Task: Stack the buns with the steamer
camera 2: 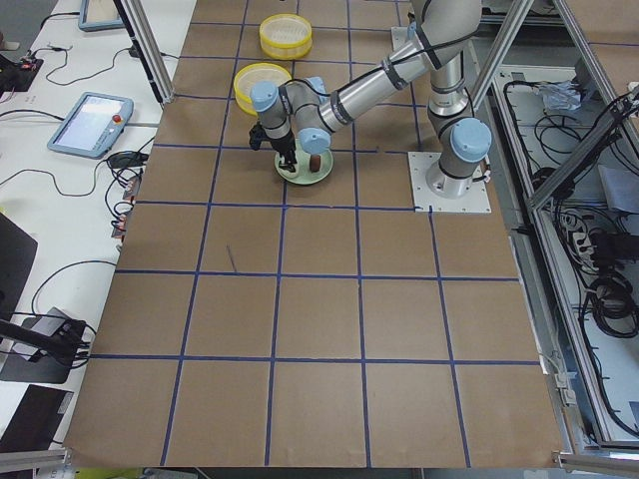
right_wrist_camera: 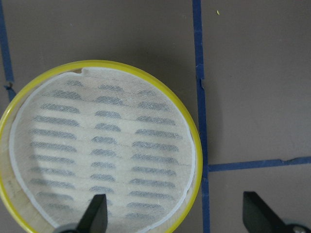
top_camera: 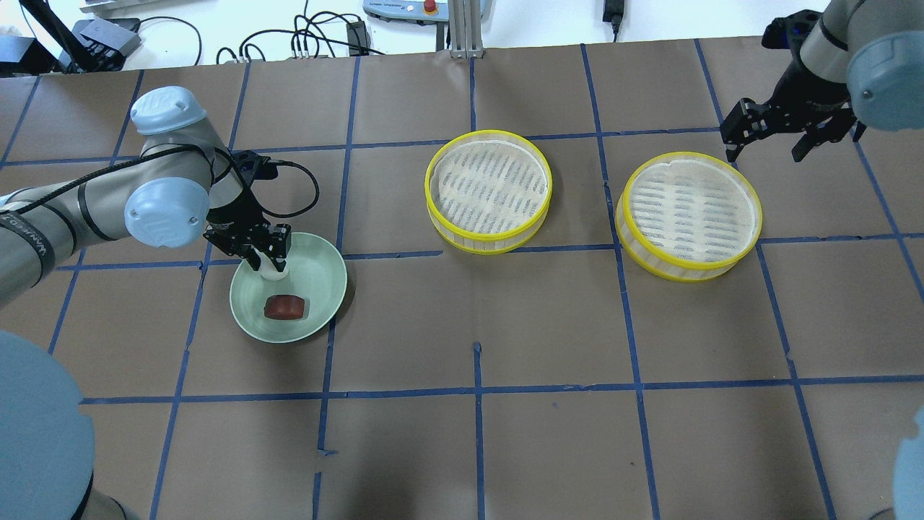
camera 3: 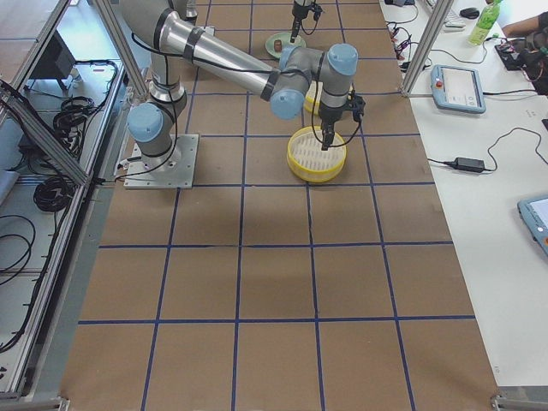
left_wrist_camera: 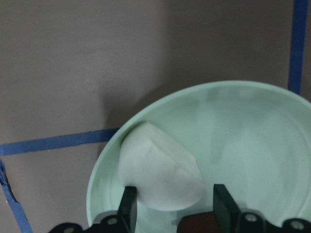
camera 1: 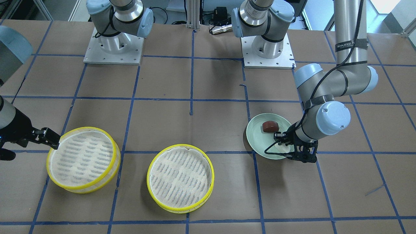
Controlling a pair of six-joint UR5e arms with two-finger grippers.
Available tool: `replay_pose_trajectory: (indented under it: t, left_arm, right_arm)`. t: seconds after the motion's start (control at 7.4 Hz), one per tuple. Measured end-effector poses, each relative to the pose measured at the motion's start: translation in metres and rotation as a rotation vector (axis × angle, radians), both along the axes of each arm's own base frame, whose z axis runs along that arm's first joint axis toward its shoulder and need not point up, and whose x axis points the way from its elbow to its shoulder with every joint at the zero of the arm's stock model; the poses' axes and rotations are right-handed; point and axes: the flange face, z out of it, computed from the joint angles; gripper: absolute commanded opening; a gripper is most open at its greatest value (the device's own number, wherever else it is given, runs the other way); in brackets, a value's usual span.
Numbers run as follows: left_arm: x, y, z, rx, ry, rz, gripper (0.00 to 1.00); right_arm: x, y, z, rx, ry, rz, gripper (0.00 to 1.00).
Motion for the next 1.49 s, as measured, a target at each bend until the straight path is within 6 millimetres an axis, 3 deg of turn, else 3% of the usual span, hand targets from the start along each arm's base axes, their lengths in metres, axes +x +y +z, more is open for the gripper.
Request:
replay_pose_trajectory:
  t: [0.27,0.41,0.68,0.81,0.95,1.22,1.35,1.49]
  left_arm:
    - [-0.008,-0.008,0.028,-0.005,0.024,0.148,0.01]
    - [-0.022,-0.014,0.045,0.018,0.095,0.301,0.01]
    - [-0.072,-0.023,0.065,0.118,0.341,0.629,0.03]
    - [-0.101,-0.025,0.068,0.188,0.447,0.742,0.11]
    - [-0.135,-0.029,0.067,0.250,0.522,0.828,0.23]
    - [-0.182,-0.052,0.058,0.256,0.613,0.957,1.00]
    - [-0.192,-0.064,0.057,0.226,0.639,0.963,1.00]
    - [-0.200,-0.070,0.059,0.209,0.650,0.956,1.00]
  right_arm:
    - [-0.015,0.000,-0.043,0.007,-0.001,-0.010,0.96]
    - [-0.018,0.002,-0.060,0.015,-0.003,-0.012,0.96]
    - [-0.024,0.005,-0.082,0.034,-0.008,-0.019,0.93]
    - [-0.031,0.006,-0.090,0.035,-0.009,-0.028,0.77]
    - [-0.035,0.007,-0.098,0.038,-0.012,-0.034,0.58]
    - [-0.037,0.012,-0.107,0.050,-0.018,-0.035,0.23]
    - [-0.036,0.012,-0.108,0.050,-0.023,-0.035,0.07]
    - [-0.036,0.012,-0.107,0.047,-0.026,-0.036,0.07]
